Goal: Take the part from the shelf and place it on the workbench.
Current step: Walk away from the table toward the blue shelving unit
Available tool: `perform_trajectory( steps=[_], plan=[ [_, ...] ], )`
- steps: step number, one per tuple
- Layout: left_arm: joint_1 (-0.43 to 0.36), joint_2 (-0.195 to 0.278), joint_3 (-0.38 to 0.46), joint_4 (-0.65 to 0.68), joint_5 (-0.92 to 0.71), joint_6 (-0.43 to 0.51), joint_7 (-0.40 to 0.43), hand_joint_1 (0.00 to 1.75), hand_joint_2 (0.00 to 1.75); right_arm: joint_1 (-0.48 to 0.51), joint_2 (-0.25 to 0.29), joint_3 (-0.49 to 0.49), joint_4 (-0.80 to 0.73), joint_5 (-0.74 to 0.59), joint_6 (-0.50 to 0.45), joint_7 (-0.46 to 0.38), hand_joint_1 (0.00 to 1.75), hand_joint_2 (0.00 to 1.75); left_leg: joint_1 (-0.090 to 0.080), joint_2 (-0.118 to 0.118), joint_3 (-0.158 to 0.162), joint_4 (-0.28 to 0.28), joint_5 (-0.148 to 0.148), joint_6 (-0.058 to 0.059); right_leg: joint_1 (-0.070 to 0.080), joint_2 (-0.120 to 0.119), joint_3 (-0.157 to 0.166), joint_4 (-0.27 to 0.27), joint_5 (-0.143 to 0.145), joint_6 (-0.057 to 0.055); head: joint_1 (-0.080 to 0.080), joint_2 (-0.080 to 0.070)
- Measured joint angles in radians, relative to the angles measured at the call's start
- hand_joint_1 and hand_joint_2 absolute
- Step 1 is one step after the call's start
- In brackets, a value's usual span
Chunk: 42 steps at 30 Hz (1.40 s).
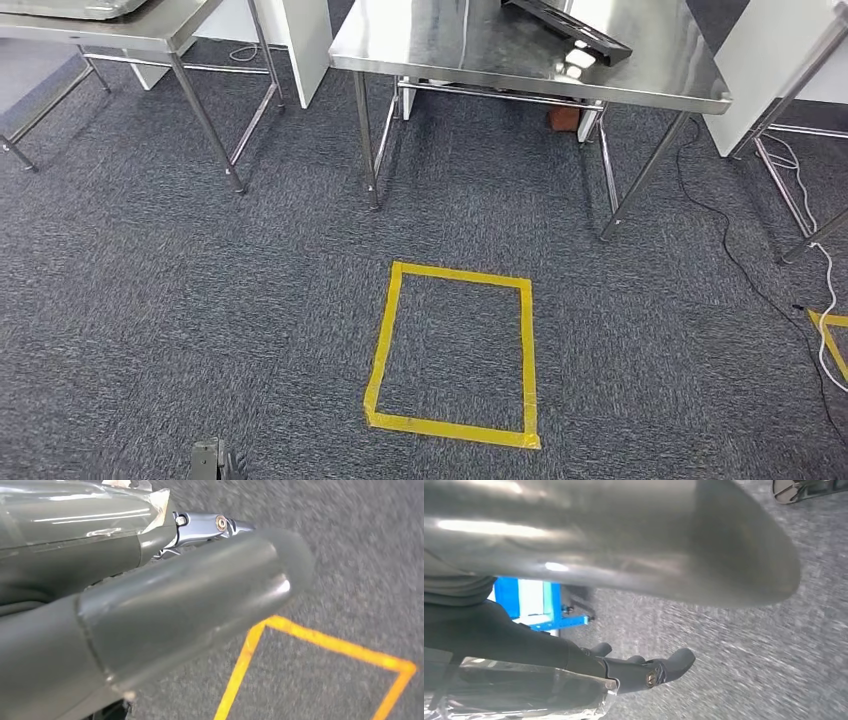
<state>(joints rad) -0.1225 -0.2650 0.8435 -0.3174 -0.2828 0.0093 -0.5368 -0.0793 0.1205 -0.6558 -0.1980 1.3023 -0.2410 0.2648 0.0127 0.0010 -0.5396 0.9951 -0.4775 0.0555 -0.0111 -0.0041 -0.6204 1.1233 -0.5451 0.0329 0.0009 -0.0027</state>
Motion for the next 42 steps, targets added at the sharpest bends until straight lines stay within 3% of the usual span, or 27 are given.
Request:
perform_trajectory(
  steps=[2, 3, 4, 6, 8, 9, 12, 13, 15, 17, 18, 19, 20, 22, 23, 25, 27, 29, 31, 32, 33, 34, 35, 36, 38, 40, 42],
  plan=[
    [0.001, 0.000, 0.000, 0.000, 0.002, 0.000, 0.000, 0.00, 0.00, 0.000, 0.001, 0.000, 0.000, 0.006, 0.000, -0.001, 0.00, 0.00, -0.001, -0.001, -0.023, 0.000, 0.016, 0.002, -0.002, 0.000, -0.040, 0.129, -0.062, 0.003, 0.003, 0.000],
    [0.001, 0.001, 0.000, 0.000, 0.002, 0.000, 0.000, 0.00, 0.00, 0.000, 0.001, 0.000, 0.000, 0.012, 0.000, -0.001, 0.00, 0.00, -0.001, -0.003, -0.033, 0.001, 0.023, 0.000, -0.003, 0.000, -0.042, 0.160, -0.068, 0.010, 0.003, 0.000],
    [0.001, 0.001, 0.000, 0.000, 0.002, 0.000, 0.000, 0.00, 0.00, 0.000, 0.001, 0.001, 0.000, 0.017, 0.002, -0.001, 0.00, 0.00, -0.001, -0.007, -0.042, 0.001, 0.030, -0.003, -0.003, 0.001, -0.025, 0.153, -0.057, 0.019, 0.003, 0.000],
    [0.001, 0.001, -0.001, 0.001, 0.002, 0.000, 0.000, 0.00, 0.00, 0.000, 0.001, 0.001, 0.000, 0.024, 0.005, 0.000, 0.00, 0.00, -0.001, -0.018, -0.055, 0.001, 0.045, -0.010, -0.004, 0.015, 0.066, 0.028, -0.014, 0.031, 0.004, 0.000],
    [0.000, 0.000, -0.004, 0.001, 0.002, 0.001, 0.000, 0.00, 0.00, 0.001, 0.000, 0.002, 0.000, 0.028, 0.009, 0.000, 0.00, 0.00, -0.004, -0.031, -0.064, 0.003, 0.058, -0.021, -0.004, 0.043, 0.158, -0.116, 0.004, 0.024, 0.004, 0.000],
    [-0.001, 0.000, -0.007, 0.001, 0.002, 0.001, 0.000, 0.00, 0.00, 0.001, 0.000, 0.002, 0.000, 0.029, 0.010, 0.000, 0.00, 0.00, -0.005, -0.038, -0.067, 0.004, 0.065, -0.026, -0.004, 0.052, 0.178, -0.153, 0.003, 0.018, 0.004, 0.000],
    [0.001, 0.001, -0.013, 0.001, 0.002, 0.001, 0.000, 0.00, 0.00, 0.001, 0.002, 0.002, 0.000, 0.029, 0.012, 0.000, 0.00, 0.00, -0.004, -0.055, -0.076, 0.006, 0.074, -0.046, -0.006, 0.035, 0.170, -0.165, 0.007, -0.002, 0.002, 0.000],
    [0.002, 0.001, -0.014, 0.002, 0.002, 0.001, 0.000, 0.00, 0.00, 0.001, 0.003, 0.003, 0.000, 0.029, 0.012, 0.000, 0.00, 0.00, -0.002, -0.049, -0.085, 0.022, 0.058, -0.051, -0.008, 0.026, 0.167, -0.166, 0.013, -0.013, -0.002, 0.000],
    [0.003, 0.002, -0.016, 0.002, 0.002, 0.001, 0.000, 0.00, 0.00, 0.002, 0.003, 0.003, 0.000, 0.029, 0.012, 0.000, 0.00, 0.00, 0.000, -0.026, -0.120, 0.111, -0.015, -0.058, -0.011, 0.005, 0.160, -0.168, 0.023, -0.031, -0.007, 0.000],
    [0.003, 0.002, -0.017, 0.002, 0.002, 0.002, 0.000, 0.00, 0.00, 0.005, 0.002, 0.003, 0.000, 0.029, 0.013, 0.000, 0.00, 0.00, 0.001, -0.011, -0.163, 0.241, -0.087, -0.067, -0.006, -0.016, 0.153, -0.166, 0.028, -0.037, -0.010, 0.000],
    [0.005, 0.002, -0.017, 0.003, 0.002, 0.002, 0.000, 0.00, 0.00, 0.007, 0.002, 0.003, 0.000, 0.029, 0.015, 0.000, 0.00, 0.00, 0.002, -0.008, -0.170, 0.279, -0.097, -0.069, -0.005, -0.028, 0.150, -0.165, 0.029, -0.037, -0.010, 0.000],
    [0.006, 0.002, -0.017, 0.004, 0.003, 0.002, 0.000, 0.00, 0.00, 0.008, 0.003, 0.003, 0.000, 0.029, 0.017, 0.000, 0.00, 0.00, 0.003, -0.005, -0.159, 0.281, -0.089, -0.071, -0.004, -0.039, 0.149, -0.165, 0.029, -0.037, -0.010, 0.000],
    [0.007, 0.003, -0.018, 0.004, 0.003, 0.003, 0.000, 0.00, 0.00, 0.008, 0.003, 0.003, 0.000, 0.029, 0.019, 0.000, 0.00, 0.00, 0.004, 0.001, -0.128, 0.241, -0.064, -0.070, -0.004, -0.049, 0.151, -0.164, 0.029, -0.036, -0.010, 0.000],
    [0.006, 0.004, -0.019, 0.004, 0.006, 0.003, 0.000, 0.00, 0.00, 0.006, 0.003, 0.003, 0.000, 0.029, 0.023, 0.000, 0.00, 0.00, 0.002, 0.037, -0.041, 0.102, -0.014, -0.065, 0.000, -0.067, 0.154, -0.161, 0.027, -0.032, -0.011, 0.000],
    [0.005, 0.004, -0.020, 0.005, 0.008, 0.004, 0.000, 0.00, 0.00, 0.006, 0.003, 0.003, 0.000, 0.029, 0.024, -0.001, 0.00, 0.00, -0.001, 0.055, -0.012, 0.051, 0.002, -0.058, 0.003, -0.075, 0.154, -0.159, 0.026, -0.029, -0.010, 0.000],
    [0.004, 0.005, -0.022, 0.005, 0.010, 0.004, 0.001, 0.00, 0.00, 0.004, 0.004, 0.003, 0.000, 0.029, 0.027, -0.001, 0.00, 0.00, -0.010, 0.069, 0.001, 0.015, 0.003, -0.042, 0.011, -0.091, 0.154, -0.157, 0.025, -0.021, -0.009, 0.000],
    [0.005, 0.004, -0.023, 0.006, 0.009, 0.008, 0.002, 0.00, 0.00, 0.002, 0.004, 0.003, 0.000, 0.029, 0.029, -0.003, 0.00, 0.00, -0.009, 0.047, -0.006, 0.007, 0.008, -0.026, 0.014, -0.101, 0.157, -0.154, 0.022, -0.010, -0.009, 0.000],
    [0.006, -0.002, -0.026, 0.009, -0.003, 0.037, 0.000, 0.00, 0.00, 0.000, 0.004, 0.003, 0.000, 0.027, 0.031, -0.009, 0.00, 0.00, -0.004, 0.027, -0.011, -0.001, 0.017, -0.011, 0.012, -0.069, 0.137, -0.113, -0.006, -0.005, -0.006, 0.000],
    [0.013, -0.019, -0.035, 0.022, -0.022, 0.082, -0.017, 0.00, 0.00, 0.002, 0.005, 0.003, 0.000, 0.022, 0.033, -0.016, 0.00, 0.00, -0.003, 0.005, -0.019, -0.004, 0.024, -0.001, 0.006, -0.021, 0.077, 0.013, -0.066, -0.010, -0.002, 0.000],
    [0.018, -0.029, -0.040, 0.031, -0.027, 0.099, -0.028, 0.00, 0.00, 0.004, 0.006, 0.003, 0.000, 0.021, 0.033, -0.019, 0.00, 0.00, -0.003, -0.007, -0.023, -0.003, 0.026, 0.001, 0.004, -0.009, 0.041, 0.087, -0.093, -0.010, -0.001, 0.000],
    [0.025, -0.036, -0.045, 0.041, -0.030, 0.107, -0.038, 0.00, 0.00, 0.006, 0.006, 0.003, 0.000, 0.020, 0.033, -0.020, 0.00, 0.00, -0.004, -0.020, -0.026, -0.003, 0.028, 0.002, 0.003, -0.004, 0.015, 0.139, -0.107, -0.007, -0.001, 0.000],
    [0.031, -0.042, -0.047, 0.049, -0.031, 0.110, -0.044, 0.00, 0.00, 0.008, 0.006, 0.002, 0.000, 0.019, 0.033, -0.022, 0.00, 0.00, -0.004, -0.033, -0.027, -0.003, 0.031, 0.001, 0.002, -0.001, 0.007, 0.152, -0.102, 0.000, -0.001, 0.000],
    [0.037, -0.047, -0.048, 0.056, -0.031, 0.112, -0.046, 0.00, 0.00, 0.008, 0.006, 0.002, 0.000, 0.019, 0.033, -0.023, 0.00, 0.00, -0.004, -0.046, -0.027, -0.003, 0.033, 0.000, 0.002, 0.002, 0.020, 0.122, -0.081, 0.010, -0.001, 0.000],
    [0.040, -0.050, -0.049, 0.064, -0.031, 0.112, -0.047, 0.00, 0.00, 0.008, 0.006, 0.002, 0.000, 0.019, 0.034, -0.025, 0.00, 0.00, -0.004, -0.059, -0.027, -0.002, 0.034, -0.003, 0.000, 0.010, 0.050, 0.055, -0.047, 0.018, -0.001, 0.000],
    [0.040, -0.052, -0.050, 0.076, -0.029, 0.110, -0.042, 0.00, 0.00, 0.006, 0.005, 0.002, 0.000, 0.020, 0.035, -0.026, 0.00, 0.00, -0.007, -0.085, -0.029, 0.000, 0.038, -0.010, -0.006, 0.049, 0.111, -0.090, 0.011, 0.025, 0.000, 0.000],
    [0.039, -0.052, -0.050, 0.085, -0.024, 0.107, -0.031, 0.00, 0.00, 0.006, 0.005, 0.002, 0.000, 0.023, 0.037, -0.026, 0.00, 0.00, -0.008, -0.104, -0.035, 0.001, 0.042, -0.022, -0.005, 0.071, 0.130, -0.148, 0.029, 0.016, -0.001, 0.000],
    [0.041, -0.052, -0.049, 0.093, -0.020, 0.107, -0.023, 0.00, 0.00, 0.004, 0.006, 0.002, 0.000, 0.026, 0.038, -0.026, 0.00, 0.00, -0.005, -0.115, -0.042, 0.001, 0.046, -0.036, -0.005, 0.052, 0.133, -0.150, 0.035, 0.000, -0.002, 0.000]
  ],
)
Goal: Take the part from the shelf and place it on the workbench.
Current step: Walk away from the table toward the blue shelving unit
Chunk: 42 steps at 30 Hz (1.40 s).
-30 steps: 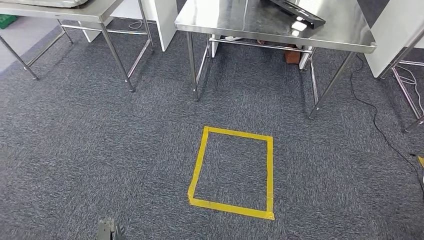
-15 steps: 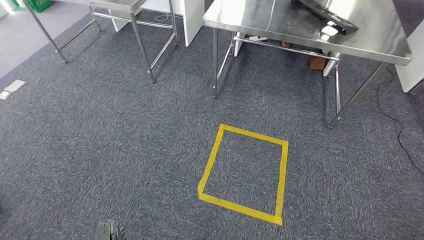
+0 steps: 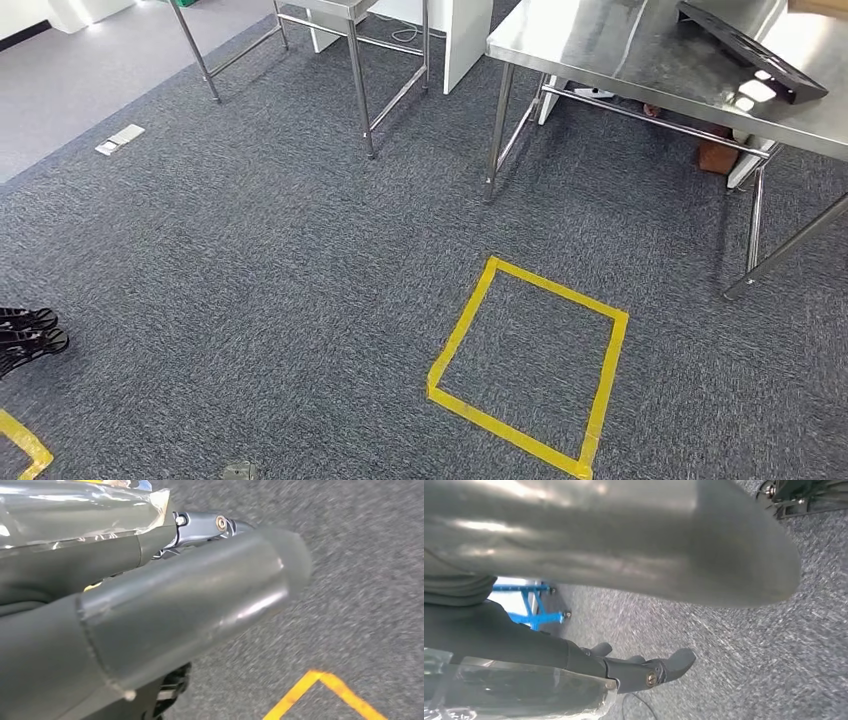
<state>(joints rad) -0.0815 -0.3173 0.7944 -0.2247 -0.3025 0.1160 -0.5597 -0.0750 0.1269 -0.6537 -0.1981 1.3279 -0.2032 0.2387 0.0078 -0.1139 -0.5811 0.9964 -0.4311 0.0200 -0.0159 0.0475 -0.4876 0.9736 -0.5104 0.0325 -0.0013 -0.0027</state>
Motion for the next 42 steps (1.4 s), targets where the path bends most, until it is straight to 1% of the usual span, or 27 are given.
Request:
perform_trajectory(
  steps=[2, 4, 6, 7, 8, 9, 10, 12, 13, 15, 16, 18, 20, 22, 23, 24, 26, 27, 29, 31, 32, 34, 36, 37, 38, 40, 42],
  plan=[
    [0.001, 0.000, 0.000, 0.006, 0.005, 0.000, 0.010, 0.00, 0.00, -0.001, 0.001, 0.000, 0.000, 0.003, 0.002, 0.000, 0.00, 0.00, 0.001, 0.037, -0.020, 0.036, -0.027, -0.011, -0.005, -0.022, 0.003, -0.005, 0.009, -0.018, -0.003, 0.000],
    [-0.001, 0.000, 0.001, 0.011, 0.017, 0.001, 0.031, 0.00, 0.00, 0.001, 0.000, 0.000, 0.000, 0.009, 0.006, 0.001, 0.00, 0.00, 0.002, 0.089, -0.072, 0.151, -0.097, -0.019, -0.004, -0.049, 0.001, -0.006, 0.013, -0.028, -0.007, 0.000],
    [-0.002, 0.000, 0.003, 0.016, 0.036, 0.004, 0.065, 0.00, 0.00, 0.004, -0.001, 0.001, 0.000, 0.019, 0.014, 0.002, 0.00, 0.00, 0.004, 0.106, -0.128, 0.278, -0.153, -0.026, 0.000, -0.077, -0.002, -0.006, 0.013, -0.029, -0.008, 0.000],
    [-0.001, 0.000, 0.005, 0.019, 0.045, 0.007, 0.085, 0.00, 0.44, 0.003, -0.001, 0.002, 0.000, 0.025, 0.018, 0.003, 0.00, 0.00, 0.005, 0.109, -0.135, 0.301, -0.154, -0.028, 0.000, -0.091, -0.003, -0.006, 0.012, -0.029, -0.009, 0.000],
    [-0.001, -0.001, 0.007, 0.022, 0.053, 0.013, 0.106, 0.00, 0.87, 0.002, -0.001, 0.004, 0.000, 0.033, 0.023, 0.006, 0.00, 0.00, 0.005, 0.113, -0.122, 0.283, -0.138, -0.028, 0.001, -0.104, -0.003, -0.005, 0.012, -0.029, -0.009, 0.000],
    [-0.001, -0.002, 0.009, 0.024, 0.059, 0.020, 0.127, 0.00, 1.31, 0.000, -0.001, 0.008, 0.000, 0.042, 0.029, 0.009, 0.00, 0.00, 0.005, 0.121, -0.089, 0.226, -0.107, -0.026, 0.001, -0.116, -0.002, -0.005, 0.012, -0.029, -0.009, 0.000],
    [-0.002, -0.004, 0.010, 0.026, 0.061, 0.028, 0.150, 0.00, 1.75, -0.003, -0.001, 0.013, 0.000, 0.052, 0.036, 0.014, 0.00, 0.00, 0.004, 0.142, -0.046, 0.151, -0.075, -0.021, 0.002, -0.125, 0.000, -0.005, 0.011, -0.028, -0.009, 0.000],
    [-0.006, -0.008, 0.011, 0.031, 0.061, 0.040, 0.202, 0.00, 1.75, -0.009, -0.001, 0.026, 0.000, 0.070, 0.051, 0.021, 0.00, 0.00, -0.003, 0.187, 0.017, 0.034, -0.039, -0.008, 0.011, -0.143, 0.002, -0.003, 0.007, -0.022, -0.007, 0.000],
    [-0.007, -0.011, 0.011, 0.033, 0.058, 0.045, 0.227, 0.00, 1.75, -0.012, -0.001, 0.032, 0.000, 0.077, 0.058, 0.023, 0.00, 0.00, -0.006, 0.199, 0.027, 0.011, -0.035, -0.001, 0.015, -0.151, 0.002, -0.002, 0.005, -0.018, -0.005, 0.000],
    [-0.008, -0.017, 0.011, 0.039, 0.054, 0.050, 0.258, 0.00, 1.75, -0.017, -0.001, 0.043, 0.000, 0.087, 0.068, 0.025, 0.00, 0.00, -0.011, 0.179, 0.023, 0.003, -0.032, 0.012, 0.021, -0.172, 0.004, -0.004, 0.004, -0.008, -0.001, 0.000],
    [-0.008, -0.019, 0.011, 0.041, 0.053, 0.051, 0.265, 0.00, 1.75, -0.019, -0.001, 0.048, 0.000, 0.088, 0.070, 0.026, 0.00, 0.00, -0.010, 0.168, 0.023, -0.001, -0.028, 0.019, 0.019, -0.170, 0.003, 0.001, -0.002, -0.004, -0.001, 0.000],
    [-0.010, -0.023, 0.011, 0.044, 0.052, 0.053, 0.269, 0.00, 1.75, -0.021, -0.001, 0.054, 0.000, 0.091, 0.070, 0.026, 0.00, 0.00, -0.006, 0.143, 0.022, -0.010, -0.016, 0.036, 0.015, -0.123, -0.022, 0.060, -0.039, -0.002, 0.001, 0.000],
    [-0.012, -0.024, 0.011, 0.046, 0.052, 0.053, 0.272, 0.00, 1.75, -0.019, -0.002, 0.057, 0.000, 0.092, 0.071, 0.027, 0.00, 0.00, -0.004, 0.114, 0.015, -0.012, -0.009, 0.045, 0.009, -0.066, -0.086, 0.201, -0.105, -0.008, 0.006, 0.000],
    [-0.011, -0.025, 0.011, 0.048, 0.052, 0.052, 0.274, 0.00, 1.75, -0.016, -0.003, 0.057, 0.000, 0.092, 0.071, 0.030, 0.00, 0.00, -0.005, 0.083, 0.011, -0.011, -0.006, 0.046, 0.006, -0.052, -0.135, 0.303, -0.137, -0.002, 0.006, 0.000],
    [-0.010, -0.026, 0.011, 0.048, 0.052, 0.052, 0.274, 0.00, 1.75, -0.016, -0.004, 0.058, 0.000, 0.092, 0.071, 0.031, 0.00, 0.00, -0.005, 0.068, 0.010, -0.011, -0.004, 0.044, 0.005, -0.050, -0.132, 0.294, -0.125, 0.006, 0.006, 0.000],
    [-0.010, -0.026, 0.011, 0.049, 0.052, 0.052, 0.275, 0.00, 1.75, -0.016, -0.004, 0.058, 0.000, 0.092, 0.071, 0.032, 0.00, 0.00, -0.004, 0.053, 0.011, -0.010, -0.003, 0.042, 0.003, -0.046, -0.108, 0.243, -0.098, 0.016, 0.006, 0.000],
    [-0.010, -0.027, 0.011, 0.049, 0.052, 0.052, 0.275, 0.00, 1.75, -0.017, -0.005, 0.058, 0.000, 0.092, 0.071, 0.032, 0.00, 0.00, -0.006, 0.026, 0.010, -0.006, -0.001, 0.035, -0.005, -0.013, -0.040, 0.090, -0.033, 0.031, 0.007, 0.000],
    [-0.011, -0.027, 0.011, 0.049, 0.052, 0.052, 0.275, 0.00, 1.75, -0.017, -0.006, 0.059, 0.001, 0.093, 0.071, 0.032, 0.00, 0.00, -0.008, 0.014, 0.009, -0.003, -0.001, 0.031, -0.008, 0.002, -0.019, 0.036, -0.012, 0.029, 0.007, 0.000],
    [-0.011, -0.028, 0.011, 0.050, 0.050, 0.053, 0.285, 0.00, 1.75, -0.018, -0.006, 0.061, 0.001, 0.096, 0.074, 0.032, 0.00, 0.00, -0.010, -0.003, 0.003, -0.001, 0.002, 0.020, -0.005, 0.009, -0.008, 0.005, -0.001, 0.017, 0.006, 0.000],
    [-0.011, -0.028, 0.011, 0.051, 0.045, 0.054, 0.318, 0.00, 1.75, -0.019, -0.005, 0.070, 0.001, 0.108, 0.081, 0.032, 0.00, 0.00, -0.008, -0.008, -0.007, 0.003, 0.002, 0.009, -0.006, -0.012, -0.006, 0.005, 0.006, 0.001, 0.004, 0.000],
    [-0.011, -0.028, 0.011, 0.052, 0.043, 0.055, 0.340, 0.00, 1.75, -0.020, -0.005, 0.076, 0.001, 0.117, 0.086, 0.032, 0.00, 0.00, -0.007, 0.010, -0.017, 0.019, -0.009, 0.005, -0.008, -0.023, -0.005, 0.004, 0.009, -0.008, 0.002, 0.000],
    [-0.011, -0.029, 0.011, 0.053, 0.046, 0.054, 0.378, 0.00, 1.75, -0.022, -0.005, 0.088, 0.001, 0.133, 0.098, 0.033, 0.00, 0.00, -0.006, 0.066, -0.058, 0.109, -0.066, -0.003, -0.009, -0.048, -0.007, 0.001, 0.013, -0.022, -0.004, 0.000],
    [-0.013, -0.029, 0.011, 0.055, 0.054, 0.057, 0.398, 0.00, 0.87, -0.021, -0.004, 0.099, 0.001, 0.144, 0.110, 0.035, 0.00, 0.00, -0.002, 0.100, -0.121, 0.244, -0.130, -0.011, -0.004, -0.076, -0.008, 0.001, 0.012, -0.028, -0.008, 0.000],
    [-0.013, -0.029, 0.011, 0.056, 0.060, 0.059, 0.402, 0.00, 0.44, -0.022, -0.004, 0.103, 0.001, 0.146, 0.115, 0.037, 0.00, 0.00, 0.001, 0.106, -0.141, 0.287, -0.143, -0.014, -0.002, -0.091, -0.009, 0.002, 0.012, -0.029, -0.007, 0.000],
    [-0.015, -0.029, 0.012, 0.059, 0.067, 0.061, 0.402, 0.00, 0.00, -0.023, -0.004, 0.106, 0.001, 0.147, 0.118, 0.038, 0.00, 0.00, 0.003, 0.110, -0.145, 0.296, -0.139, -0.016, -0.001, -0.105, -0.010, 0.002, 0.011, -0.029, -0.008, 0.000],
    [-0.020, -0.029, 0.016, 0.065, 0.082, 0.063, 0.399, 0.00, 0.00, -0.026, -0.003, 0.109, 0.001, 0.147, 0.119, 0.040, 0.00, 0.00, 0.007, 0.128, -0.095, 0.210, -0.088, -0.017, -0.001, -0.129, -0.008, 0.003, 0.009, -0.028, -0.008, 0.000],
    [-0.027, -0.029, 0.023, 0.072, 0.092, 0.061, 0.395, 0.00, 0.00, -0.028, -0.002, 0.111, 0.001, 0.147, 0.118, 0.041, 0.00, 0.00, 0.005, 0.174, -0.021, 0.083, -0.041, -0.013, 0.006, -0.149, -0.007, 0.005, 0.003, -0.021, -0.008, 0.000]
  ],
)
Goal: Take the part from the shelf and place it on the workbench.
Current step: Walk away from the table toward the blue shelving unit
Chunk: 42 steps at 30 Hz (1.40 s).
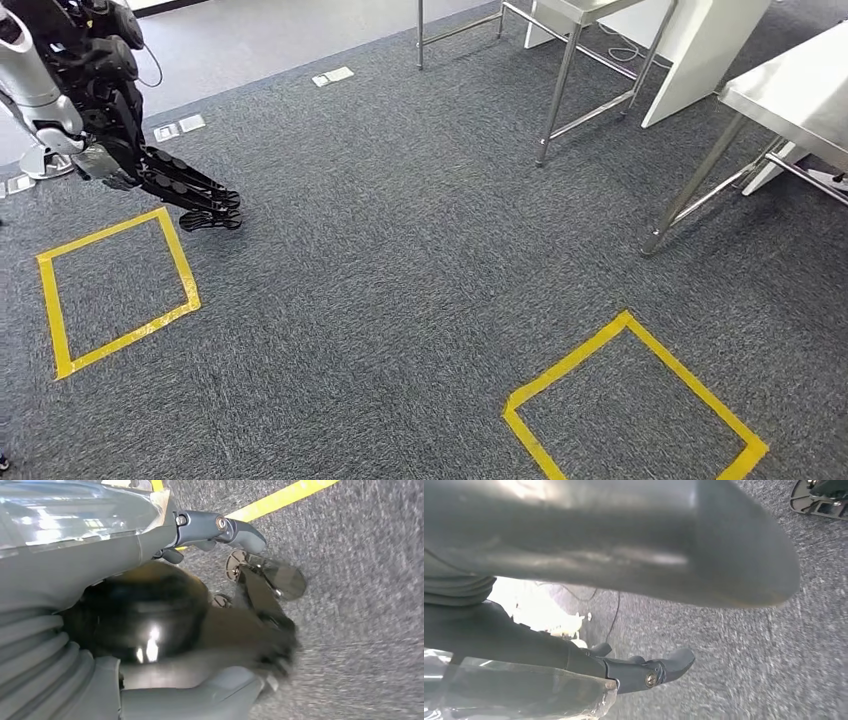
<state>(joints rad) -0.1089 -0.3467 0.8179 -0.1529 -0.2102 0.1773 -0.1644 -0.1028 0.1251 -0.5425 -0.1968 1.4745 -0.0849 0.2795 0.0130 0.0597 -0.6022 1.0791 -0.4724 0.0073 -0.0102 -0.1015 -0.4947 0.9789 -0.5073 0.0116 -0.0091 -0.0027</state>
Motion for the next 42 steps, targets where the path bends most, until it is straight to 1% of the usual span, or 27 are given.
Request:
perform_trajectory(
  steps=[2, 5, 8, 9, 10, 12, 13, 14, 15, 17, 19, 20, 21, 23, 24, 25, 26, 27, 28, 30, 32, 34, 35, 37, 39, 41, 42],
  plan=[
    [-0.009, -0.001, 0.004, 0.007, 0.007, -0.009, -0.005, 0.00, 0.00, 0.000, 0.000, 0.002, 0.000, 0.000, -0.004, 0.000, 0.00, 0.00, -0.007, 0.020, 0.029, -0.058, 0.009, 0.011, 0.008, -0.022, 0.002, 0.002, -0.006, 0.011, 0.004, 0.000],
    [-0.014, -0.002, 0.005, 0.012, 0.013, -0.021, -0.010, 0.00, 0.00, -0.001, 0.001, 0.003, 0.000, -0.001, -0.008, 0.001, 0.00, 0.00, -0.017, -0.006, 0.023, -0.063, 0.009, 0.024, 0.009, -0.048, 0.009, 0.001, -0.007, 0.020, 0.008, 0.000],
    [-0.014, -0.002, 0.005, 0.012, 0.014, -0.023, -0.010, 0.00, 0.00, -0.002, 0.001, 0.003, 0.000, -0.001, -0.009, 0.001, 0.00, 0.00, -0.018, -0.010, 0.023, -0.064, 0.010, 0.026, 0.010, -0.052, 0.010, 0.001, -0.008, 0.022, 0.008, 0.000],
    [-0.014, -0.002, 0.005, 0.013, 0.017, -0.025, -0.008, 0.00, 0.00, -0.003, 0.001, 0.003, 0.000, -0.001, -0.010, 0.004, 0.00, 0.00, -0.016, -0.017, 0.024, -0.068, 0.014, 0.031, 0.007, -0.032, 0.006, 0.014, -0.017, 0.024, 0.009, 0.000],
    [-0.016, -0.004, 0.004, 0.015, 0.022, -0.029, -0.003, 0.00, 0.00, 0.000, 0.002, 0.003, 0.000, -0.003, -0.011, 0.007, 0.00, 0.00, -0.015, -0.036, 0.024, -0.071, 0.019, 0.039, 0.004, 0.004, -0.027, 0.086, -0.052, 0.023, 0.011, 0.000],
    [-0.017, -0.006, 0.004, 0.018, 0.038, -0.040, 0.018, 0.00, 0.00, 0.009, 0.001, 0.002, 0.000, -0.007, -0.014, 0.015, 0.00, 0.00, -0.012, -0.100, 0.023, -0.077, 0.029, 0.053, -0.003, 0.082, -0.086, 0.201, -0.093, 0.035, 0.015, 0.000],
    [-0.018, -0.007, 0.004, 0.018, 0.044, -0.043, 0.028, 0.00, 0.00, 0.013, 0.001, 0.001, 0.000, -0.009, -0.014, 0.016, 0.00, 0.00, -0.013, -0.130, 0.022, -0.075, 0.031, 0.054, -0.005, 0.106, -0.095, 0.212, -0.088, 0.043, 0.015, 0.000],
    [-0.017, -0.007, 0.004, 0.018, 0.047, -0.042, 0.033, 0.00, 0.00, 0.015, 0.000, 0.001, 0.000, -0.009, -0.014, 0.016, 0.00, 0.00, -0.013, -0.152, 0.022, -0.073, 0.031, 0.053, -0.008, 0.126, -0.070, 0.145, -0.054, 0.053, 0.016, 0.000],
    [-0.018, -0.007, 0.004, 0.018, 0.049, -0.032, 0.031, 0.00, 0.00, 0.015, 0.000, 0.001, 0.000, -0.009, -0.014, 0.016, 0.00, 0.00, -0.014, -0.165, 0.022, -0.070, 0.030, 0.049, -0.010, 0.143, -0.045, 0.081, -0.027, 0.055, 0.016, 0.000],
    [-0.019, -0.008, 0.004, 0.020, 0.059, 0.022, 0.015, 0.00, 0.00, 0.014, 0.001, 0.001, 0.001, -0.010, -0.014, 0.015, 0.00, 0.00, -0.016, -0.184, 0.017, -0.066, 0.030, 0.039, -0.010, 0.164, -0.023, 0.021, -0.005, 0.044, 0.015, 0.000],
    [-0.023, -0.008, 0.003, 0.024, 0.077, 0.100, -0.014, 0.00, 0.00, 0.012, 0.002, 0.000, 0.001, -0.010, -0.014, 0.014, 0.00, 0.00, -0.014, -0.197, 0.011, -0.066, 0.033, 0.027, -0.007, 0.147, -0.020, 0.020, 0.000, 0.025, 0.014, 0.000],
    [-0.025, -0.009, 0.003, 0.027, 0.086, 0.127, -0.030, 0.00, 0.00, 0.011, 0.002, 0.000, 0.000, -0.009, -0.014, 0.013, 0.00, 0.00, -0.014, -0.188, 0.006, -0.060, 0.028, 0.023, -0.009, 0.137, -0.018, 0.018, 0.004, 0.017, 0.014, 0.000],
    [-0.028, -0.009, 0.003, 0.030, 0.092, 0.142, -0.045, 0.00, 0.00, 0.010, 0.003, -0.001, 0.000, -0.009, -0.014, 0.012, 0.00, 0.00, -0.013, -0.167, -0.006, -0.038, 0.013, 0.018, -0.012, 0.126, -0.016, 0.016, 0.007, 0.010, 0.010, 0.000],
    [-0.036, -0.010, 0.002, 0.035, 0.097, 0.143, -0.073, 0.00, 0.00, 0.012, 0.005, -0.002, 0.000, -0.008, -0.015, 0.010, 0.00, 0.00, -0.013, -0.104, -0.056, 0.068, -0.050, 0.010, -0.011, 0.099, -0.016, 0.014, 0.009, -0.002, 0.003, 0.000],
    [-0.039, -0.010, 0.001, 0.038, 0.097, 0.125, -0.083, 0.00, 0.00, 0.015, 0.005, -0.003, 0.000, -0.008, -0.015, 0.009, 0.00, 0.00, -0.011, -0.083, -0.089, 0.138, -0.083, 0.006, -0.009, 0.083, -0.016, 0.014, 0.007, -0.005, 0.000, 0.000],
    [-0.040, -0.010, 0.000, 0.040, 0.097, 0.093, -0.089, 0.00, 0.00, 0.017, 0.005, -0.004, 0.000, -0.007, -0.016, 0.009, 0.00, 0.00, -0.008, -0.072, -0.116, 0.196, -0.104, 0.003, -0.006, 0.067, -0.015, 0.014, 0.006, -0.007, 0.000, 0.000],
    [-0.038, -0.009, -0.002, 0.041, 0.098, 0.045, -0.091, 0.00, 0.00, 0.017, 0.005, -0.005, 0.000, -0.006, -0.016, 0.009, 0.00, 0.00, -0.007, -0.068, -0.129, 0.223, -0.108, 0.000, -0.005, 0.052, -0.015, 0.014, 0.005, -0.008, 0.000, 0.000],
    [-0.035, -0.007, -0.004, 0.041, 0.102, -0.006, -0.091, 0.00, 0.00, 0.017, 0.005, -0.006, 0.000, -0.004, -0.017, 0.009, 0.00, 0.00, -0.006, -0.066, -0.122, 0.212, -0.093, -0.001, -0.005, 0.039, -0.014, 0.014, 0.004, -0.009, -0.001, 0.000],
    [-0.032, -0.005, -0.005, 0.040, 0.107, -0.052, -0.090, 0.00, 0.00, 0.015, 0.005, -0.006, 0.000, -0.002, -0.017, 0.009, 0.00, 0.00, -0.005, -0.061, -0.094, 0.163, -0.064, -0.001, -0.005, 0.026, -0.012, 0.014, 0.002, -0.010, -0.001, 0.000],
    [-0.032, -0.001, -0.005, 0.036, 0.118, -0.116, -0.088, 0.00, 0.00, 0.012, 0.006, -0.006, 0.000, 0.000, -0.017, 0.008, 0.00, 0.00, -0.010, -0.016, -0.017, 0.026, -0.011, 0.004, 0.000, 0.005, -0.008, 0.015, -0.004, -0.005, -0.002, 0.000],
    [-0.033, -0.006, -0.006, 0.034, 0.125, -0.147, -0.083, 0.00, 0.00, 0.010, 0.007, -0.006, 0.000, 0.002, -0.017, 0.006, 0.00, 0.00, -0.017, 0.016, 0.021, -0.048, 0.005, 0.014, 0.010, -0.014, -0.005, 0.016, -0.011, 0.004, 0.001, 0.000],
    [-0.033, -0.011, -0.010, 0.034, 0.129, -0.156, -0.079, 0.00, 0.00, 0.007, 0.007, -0.007, 0.000, 0.003, -0.017, 0.003, 0.00, 0.00, -0.023, -0.004, 0.019, -0.055, 0.006, 0.026, 0.014, -0.035, 0.000, 0.015, -0.013, 0.012, 0.005, 0.000],
    [-0.033, -0.012, -0.012, 0.033, 0.130, -0.157, -0.078, 0.00, 0.00, 0.004, 0.007, -0.007, -0.001, 0.004, -0.017, 0.001, 0.00, 0.00, -0.023, -0.016, 0.019, -0.059, 0.009, 0.033, 0.013, -0.028, 0.000, 0.020, -0.018, 0.015, 0.005, 0.000],
    [-0.034, -0.014, -0.016, 0.033, 0.131, -0.156, -0.078, 0.00, 0.00, 0.002, 0.009, -0.007, -0.001, 0.004, -0.017, 0.000, 0.00, 0.00, -0.020, -0.040, 0.020, -0.067, 0.018, 0.050, 0.008, 0.024, -0.024, 0.078, -0.053, 0.016, 0.007, 0.000],
    [-0.036, -0.016, -0.018, 0.033, 0.132, -0.156, -0.078, 0.00, 0.00, 0.006, 0.010, -0.007, -0.001, 0.004, -0.017, -0.001, 0.00, 0.00, -0.018, -0.067, 0.017, -0.069, 0.023, 0.060, 0.003, 0.082, -0.086, 0.209, -0.112, 0.010, 0.010, 0.000],
    [-0.036, -0.018, -0.019, 0.033, 0.135, -0.156, -0.078, 0.00, 0.00, 0.012, 0.010, -0.007, -0.001, 0.004, -0.023, -0.002, 0.00, 0.00, -0.019, -0.100, 0.014, -0.069, 0.025, 0.063, 0.001, 0.097, -0.139, 0.312, -0.143, 0.013, 0.011, 0.000],
    [-0.037, -0.018, -0.019, 0.033, 0.136, -0.155, -0.078, 0.00, 0.00, 0.015, 0.010, -0.007, -0.001, 0.004, -0.027, -0.003, 0.00, 0.00, -0.019, -0.116, 0.015, -0.068, 0.026, 0.062, -0.001, 0.099, -0.141, 0.311, -0.134, 0.021, 0.011, 0.000]
  ],
)
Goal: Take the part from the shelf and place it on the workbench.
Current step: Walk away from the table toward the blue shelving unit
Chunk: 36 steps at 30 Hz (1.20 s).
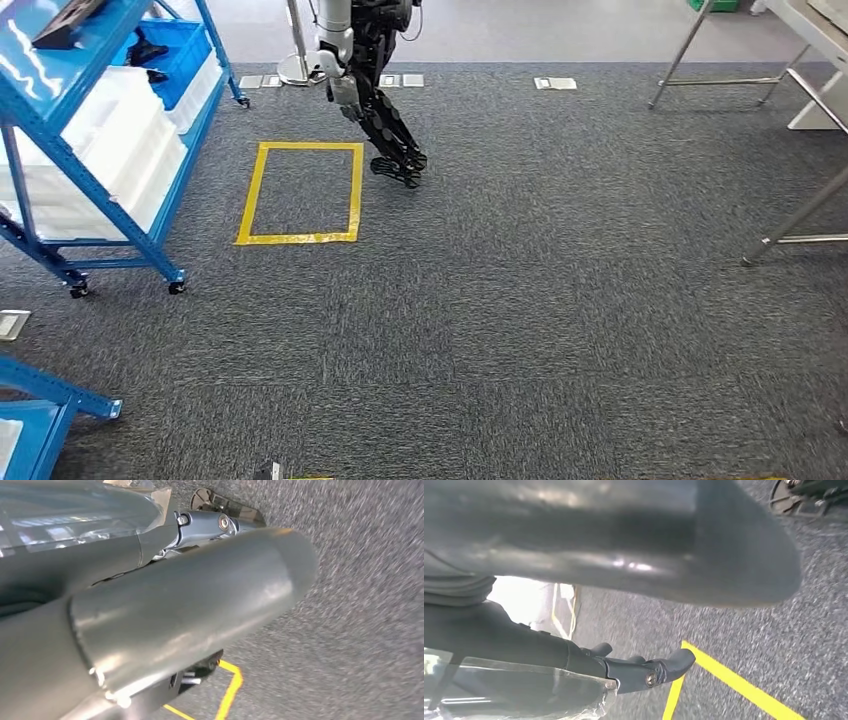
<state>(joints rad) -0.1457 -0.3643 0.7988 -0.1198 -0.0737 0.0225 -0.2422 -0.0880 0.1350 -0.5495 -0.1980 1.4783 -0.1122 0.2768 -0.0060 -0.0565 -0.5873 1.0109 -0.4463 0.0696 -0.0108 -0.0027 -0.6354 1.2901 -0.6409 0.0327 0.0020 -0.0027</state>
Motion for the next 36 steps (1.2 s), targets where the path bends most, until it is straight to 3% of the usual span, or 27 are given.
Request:
perform_trajectory(
  steps=[2, 4, 6, 8, 10, 12, 14, 15, 17, 19, 21, 23, 24, 26, 27, 28, 30, 31, 32, 34, 36],
  plan=[
    [-0.001, 0.000, -0.001, 0.000, 0.001, 0.001, 0.000, 0.00, 0.00, 0.002, 0.000, 0.000, 0.000, 0.001, -0.006, -0.001, 0.00, 0.00, 0.001, -0.032, 0.002, 0.001, 0.001, -0.003, -0.007, 0.018, 0.049, -0.113, 0.059, 0.021, 0.000, 0.000],
    [-0.002, 0.000, -0.002, 0.000, 0.003, 0.003, 0.000, 0.00, 0.00, 0.002, 0.000, 0.000, 0.000, 0.002, -0.006, -0.002, 0.00, 0.00, -0.002, -0.057, 0.001, 0.006, 0.002, -0.011, -0.015, 0.057, 0.101, -0.242, 0.112, 0.029, 0.000, 0.000],
    [-0.002, 0.000, -0.003, 0.000, 0.004, 0.006, -0.001, 0.00, 0.00, 0.000, -0.001, 0.000, 0.000, 0.002, -0.003, -0.002, 0.00, 0.00, -0.003, -0.077, -0.004, 0.007, 0.003, -0.024, -0.013, 0.069, 0.116, -0.282, 0.127, 0.018, 0.000, 0.000],
    [-0.002, 0.000, -0.004, 0.000, 0.007, 0.009, -0.001, 0.00, 0.00, -0.005, -0.001, -0.001, 0.000, 0.001, 0.000, -0.001, 0.00, 0.00, 0.000, -0.086, -0.009, 0.006, 0.005, -0.037, -0.013, 0.046, 0.121, -0.285, 0.134, 0.000, -0.002, 0.000],
    [-0.003, 0.001, -0.006, 0.000, 0.008, 0.014, -0.003, 0.00, 0.00, -0.008, 0.000, -0.002, 0.000, -0.001, 0.001, 0.000, 0.00, 0.00, -0.001, -0.042, -0.027, 0.046, -0.024, -0.046, -0.017, 0.021, 0.124, -0.290, 0.140, -0.016, -0.008, 0.000],
    [-0.008, 0.001, -0.012, -0.001, 0.008, 0.021, -0.007, 0.00, 0.00, -0.004, -0.001, -0.002, 0.000, -0.004, 0.001, 0.000, 0.00, 0.00, -0.002, 0.021, -0.077, 0.162, -0.093, -0.054, -0.013, -0.009, 0.125, -0.291, 0.140, -0.027, -0.014, 0.000],
    [-0.013, 0.003, -0.021, -0.002, 0.008, 0.025, -0.011, 0.00, 0.00, 0.000, -0.003, -0.004, 0.000, -0.006, 0.001, 0.000, 0.00, 0.00, -0.001, 0.044, -0.123, 0.275, -0.140, -0.060, -0.007, -0.044, 0.125, -0.291, 0.137, -0.031, -0.015, 0.000],
    [-0.014, 0.003, -0.024, -0.002, 0.008, 0.027, -0.012, 0.00, 0.00, 0.001, -0.004, -0.005, 0.000, -0.007, 0.001, 0.000, 0.00, 0.00, 0.000, 0.049, -0.125, 0.288, -0.137, -0.062, -0.006, -0.059, 0.125, -0.291, 0.136, -0.032, -0.016, 0.000],
    [-0.010, 0.003, -0.028, -0.003, 0.010, 0.030, -0.012, 0.00, 0.00, -0.001, -0.004, -0.006, 0.000, -0.008, 0.001, 0.000, 0.00, 0.00, 0.002, 0.068, -0.072, 0.200, -0.084, -0.060, -0.005, -0.083, 0.128, -0.291, 0.133, -0.033, -0.016, 0.000],
    [-0.004, 0.003, -0.030, -0.001, 0.012, 0.031, -0.009, 0.00, 0.00, -0.002, -0.005, -0.006, 0.000, -0.009, 0.001, 0.000, 0.00, 0.00, -0.003, 0.123, -0.004, 0.070, -0.040, -0.054, 0.002, -0.102, 0.132, -0.289, 0.128, -0.028, -0.016, 0.000],
    [0.000, 0.002, -0.033, 0.000, 0.013, 0.032, -0.007, 0.00, 0.00, -0.001, -0.005, -0.007, 0.000, -0.010, 0.001, 0.000, 0.00, 0.00, -0.010, 0.152, 0.015, 0.017, -0.035, -0.044, 0.012, -0.123, 0.132, -0.289, 0.123, -0.020, -0.015, 0.000],
    [0.003, 0.002, -0.037, 0.000, 0.014, 0.033, -0.007, 0.00, 0.00, -0.003, -0.005, -0.007, -0.001, -0.012, 0.001, 0.000, 0.00, 0.00, -0.010, 0.127, 0.011, 0.010, -0.030, -0.029, 0.016, -0.147, 0.132, -0.289, 0.119, -0.013, -0.014, 0.000],
    [0.004, 0.001, -0.040, 0.000, 0.014, 0.034, -0.007, 0.00, 0.00, -0.004, -0.005, -0.008, -0.001, -0.012, 0.001, 0.000, 0.00, 0.00, -0.009, 0.112, 0.012, 0.005, -0.026, -0.022, 0.015, -0.139, 0.131, -0.282, 0.113, -0.010, -0.013, 0.000],
    [0.003, 0.000, -0.045, 0.000, 0.014, 0.036, -0.008, 0.00, 0.00, -0.006, -0.004, -0.008, -0.001, -0.013, 0.001, 0.000, 0.00, 0.00, -0.003, 0.084, 0.016, -0.004, -0.017, -0.009, 0.010, -0.079, 0.103, -0.212, 0.075, -0.010, -0.010, 0.000],
    [0.003, 0.000, -0.048, 0.000, 0.015, 0.038, -0.009, 0.00, 0.00, -0.005, -0.004, -0.009, -0.001, -0.014, 0.001, 0.000, 0.00, 0.00, -0.003, 0.068, 0.015, -0.005, -0.015, -0.006, 0.007, -0.042, 0.074, -0.148, 0.047, -0.013, -0.008, 0.000],
    [0.003, 0.000, -0.050, 0.000, 0.016, 0.039, -0.010, 0.00, 0.00, -0.001, -0.004, -0.010, -0.001, -0.015, 0.001, -0.001, 0.00, 0.00, -0.002, 0.051, 0.014, -0.005, -0.014, -0.004, 0.006, -0.019, 0.039, -0.076, 0.020, -0.016, -0.006, 0.000],
    [0.003, 0.000, -0.053, 0.000, 0.020, 0.041, -0.010, 0.00, 0.00, 0.006, -0.006, -0.012, -0.001, -0.015, 0.001, 0.000, 0.00, 0.00, -0.002, 0.016, 0.014, -0.004, -0.013, -0.004, 0.004, -0.004, -0.006, 0.004, 0.003, -0.011, -0.004, 0.000],
    [0.003, 0.000, -0.054, 0.000, 0.022, 0.041, -0.011, 0.00, 0.00, 0.007, -0.007, -0.014, -0.001, -0.015, 0.001, 0.001, 0.00, 0.00, -0.001, 0.000, 0.015, -0.003, -0.012, -0.005, 0.003, -0.001, -0.002, -0.014, 0.021, -0.003, -0.004, 0.000],
    [0.003, 0.000, -0.054, 0.000, 0.023, 0.041, -0.011, 0.00, 0.00, 0.007, -0.007, -0.015, -0.001, -0.015, 0.001, 0.002, 0.00, 0.00, 0.000, -0.015, 0.017, -0.002, -0.012, -0.006, 0.000, 0.006, 0.019, -0.069, 0.051, 0.007, -0.004, 0.000],
    [0.003, -0.001, -0.054, 0.000, 0.025, 0.042, -0.012, 0.00, 0.00, 0.007, -0.008, -0.017, 0.000, -0.015, 0.001, 0.002, 0.00, 0.00, 0.001, -0.042, 0.018, 0.002, -0.014, -0.014, -0.009, 0.042, 0.075, -0.208, 0.114, 0.022, -0.002, 0.000],
    [0.002, -0.001, -0.056, 0.000, 0.029, 0.043, -0.014, 0.00, 0.00, 0.006, -0.008, -0.019, 0.000, -0.016, 0.001, 0.002, 0.00, 0.00, -0.001, -0.062, 0.013, 0.006, -0.015, -0.025, -0.012, 0.062, 0.099, -0.271, 0.139, 0.019, -0.003, 0.000]
  ],
)
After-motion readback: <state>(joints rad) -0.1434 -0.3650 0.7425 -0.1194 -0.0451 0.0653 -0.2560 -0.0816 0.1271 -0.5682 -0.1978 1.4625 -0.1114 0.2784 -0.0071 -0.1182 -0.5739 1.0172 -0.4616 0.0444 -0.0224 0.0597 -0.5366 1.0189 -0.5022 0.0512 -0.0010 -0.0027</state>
